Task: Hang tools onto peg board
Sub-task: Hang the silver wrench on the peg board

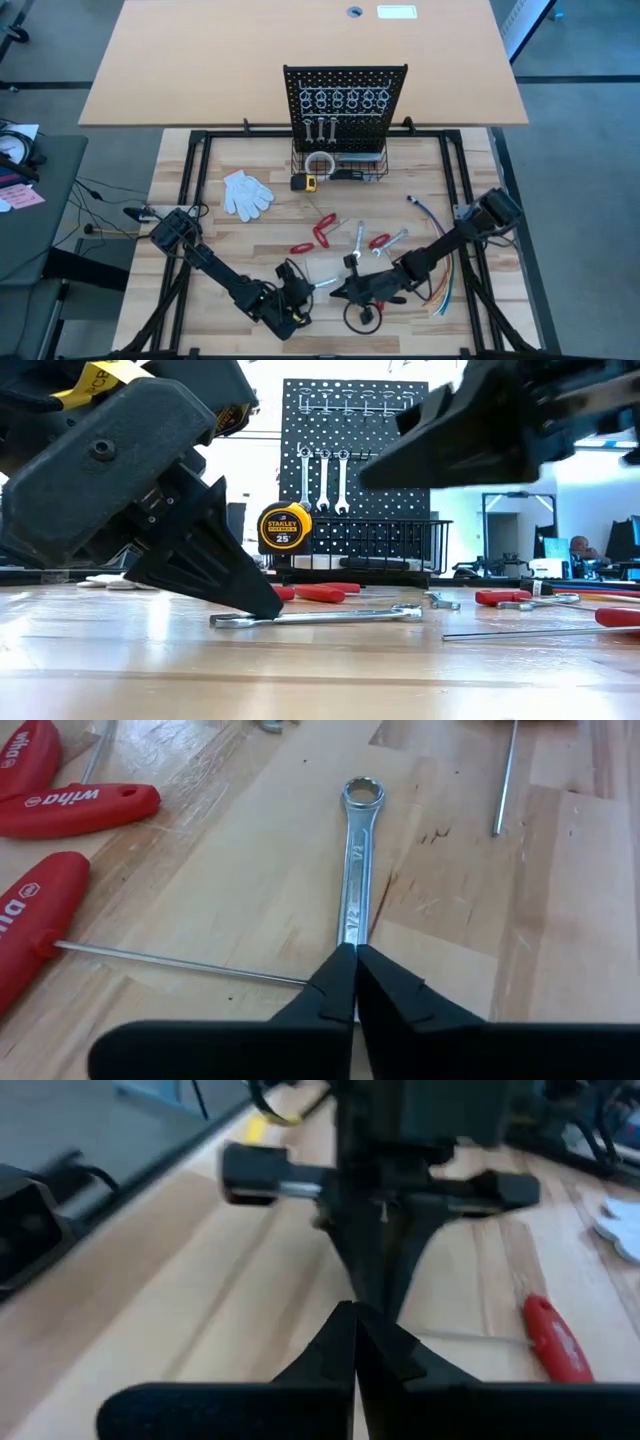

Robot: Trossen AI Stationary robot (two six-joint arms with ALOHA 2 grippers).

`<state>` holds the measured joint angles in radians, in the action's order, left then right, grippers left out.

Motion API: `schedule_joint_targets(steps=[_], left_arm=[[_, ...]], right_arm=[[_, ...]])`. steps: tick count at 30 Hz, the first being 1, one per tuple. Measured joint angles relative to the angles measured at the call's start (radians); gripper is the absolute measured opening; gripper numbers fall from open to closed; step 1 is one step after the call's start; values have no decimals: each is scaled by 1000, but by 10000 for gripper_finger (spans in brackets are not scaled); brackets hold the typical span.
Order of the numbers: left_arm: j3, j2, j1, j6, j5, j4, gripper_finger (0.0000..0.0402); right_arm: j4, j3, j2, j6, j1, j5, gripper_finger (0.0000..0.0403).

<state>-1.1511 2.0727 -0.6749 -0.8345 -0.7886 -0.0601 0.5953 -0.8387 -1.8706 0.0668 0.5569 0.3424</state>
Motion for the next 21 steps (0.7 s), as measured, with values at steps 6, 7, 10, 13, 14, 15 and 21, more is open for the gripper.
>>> schedule_joint_targets(steps=[6, 7, 10, 13, 14, 15, 21], left_arm=[[0, 0, -4, 0, -4, -1, 1], [0, 0, -4, 0, -4, -1, 1], [0, 0, -4, 0, -5, -1, 3], [0, 0, -4, 0, -5, -1, 3], [0, 0, -4, 0, -5, -1, 3], [0, 0, -4, 0, -5, -1, 2], [0, 0, -4, -3, -5, -1, 2]], right_arm=[[-79, 0, 0, -156, -9, -2, 31], [-103, 0, 0, -188, -17, -2, 38], [-167, 0, 0, -259, -44, -2, 68], [-195, 0, 0, -283, -64, -47, 109], [-194, 0, 0, -279, -68, -79, 125], [-194, 0, 0, -273, -72, -102, 141], [-292, 0, 2, -276, -80, -86, 212]])
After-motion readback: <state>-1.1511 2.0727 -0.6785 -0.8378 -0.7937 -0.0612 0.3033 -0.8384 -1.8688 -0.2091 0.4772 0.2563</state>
